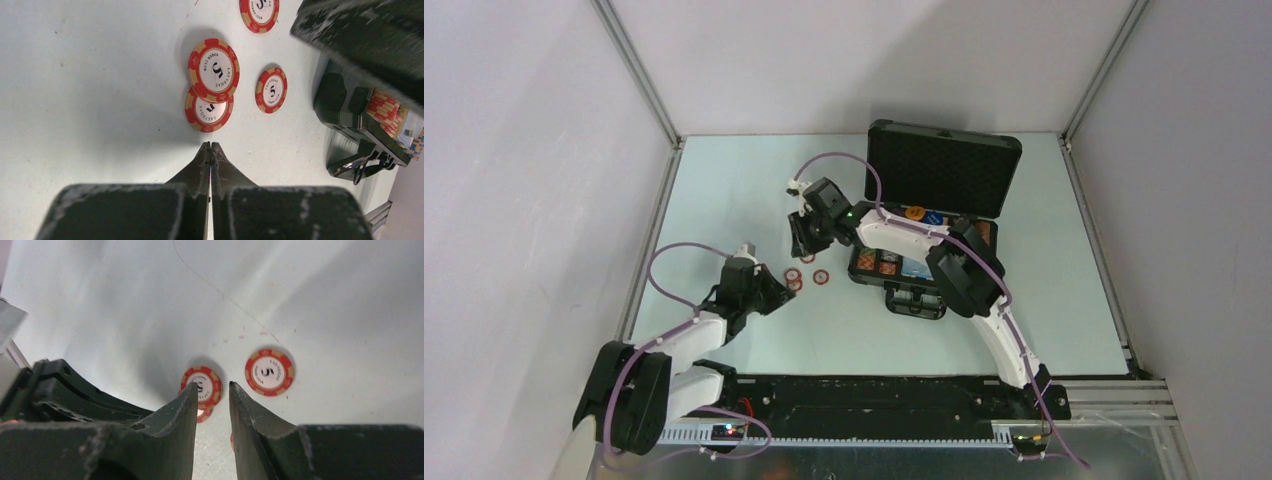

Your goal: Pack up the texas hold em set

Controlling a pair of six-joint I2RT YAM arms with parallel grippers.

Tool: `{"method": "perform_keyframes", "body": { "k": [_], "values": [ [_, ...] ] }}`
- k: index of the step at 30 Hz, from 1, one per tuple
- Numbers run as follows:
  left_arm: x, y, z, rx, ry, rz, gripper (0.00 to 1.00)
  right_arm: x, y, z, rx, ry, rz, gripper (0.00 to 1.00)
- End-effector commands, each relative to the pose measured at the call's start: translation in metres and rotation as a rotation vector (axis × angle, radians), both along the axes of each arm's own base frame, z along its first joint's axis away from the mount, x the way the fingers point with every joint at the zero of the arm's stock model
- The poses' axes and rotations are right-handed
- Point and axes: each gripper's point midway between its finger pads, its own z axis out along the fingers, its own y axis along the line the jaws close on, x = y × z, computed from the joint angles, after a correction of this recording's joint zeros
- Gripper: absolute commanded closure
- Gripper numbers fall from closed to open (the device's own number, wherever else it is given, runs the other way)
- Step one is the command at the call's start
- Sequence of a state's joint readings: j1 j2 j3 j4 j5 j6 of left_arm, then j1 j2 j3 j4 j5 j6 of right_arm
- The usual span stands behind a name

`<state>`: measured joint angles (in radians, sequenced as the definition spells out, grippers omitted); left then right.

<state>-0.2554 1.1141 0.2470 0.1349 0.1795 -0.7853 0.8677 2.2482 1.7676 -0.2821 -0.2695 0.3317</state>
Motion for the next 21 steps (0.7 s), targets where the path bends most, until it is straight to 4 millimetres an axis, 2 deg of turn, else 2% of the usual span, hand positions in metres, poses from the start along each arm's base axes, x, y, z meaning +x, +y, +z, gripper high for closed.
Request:
{"method": "perform_keyframes", "body": {
  "k": [1, 3, 4, 5, 6, 7, 8, 11, 21],
  "values": [
    [0.001, -0.001, 0.002, 0.005, -0.012, -0.011, 1.00, 0.010, 0.023, 0.023, 0.034, -0.071, 0.048, 0.65],
    [0.001, -0.001, 0.002, 0.006, -0.009, -0.010, 1.00, 0.010, 0.029, 0.018, 0.024, -0.056, 0.065, 0.65],
    [0.001, -0.001, 0.001, 0.006, -0.007, -0.010, 1.00, 0.008, 0.028, 0.005, -0.004, -0.032, 0.071, 0.65],
    [0.002, -0.001, 0.002, 0.007, -0.008, -0.010, 1.00, 0.011, 0.033, 0.012, 0.007, -0.045, 0.077, 0.65],
    [0.001, -0.001, 0.001, 0.008, -0.007, -0.010, 1.00, 0.006, 0.034, 0.001, -0.019, -0.026, 0.089, 0.65],
    [0.001, -0.001, 0.001, 0.009, -0.006, -0.010, 1.00, 0.008, 0.039, 0.006, -0.013, -0.039, 0.095, 0.65],
    [0.001, -0.001, 0.001, 0.010, -0.007, -0.009, 1.00, 0.002, 0.040, -0.002, -0.034, -0.025, 0.105, 0.65],
    [0.001, -0.001, 0.000, 0.011, -0.006, -0.010, 1.00, 0.002, 0.045, -0.004, -0.050, -0.035, 0.117, 0.65],
    [0.002, -0.001, 0.000, 0.014, -0.001, -0.012, 1.00, -0.003, 0.038, -0.027, -0.112, 0.026, 0.120, 0.64]
  ]
}}
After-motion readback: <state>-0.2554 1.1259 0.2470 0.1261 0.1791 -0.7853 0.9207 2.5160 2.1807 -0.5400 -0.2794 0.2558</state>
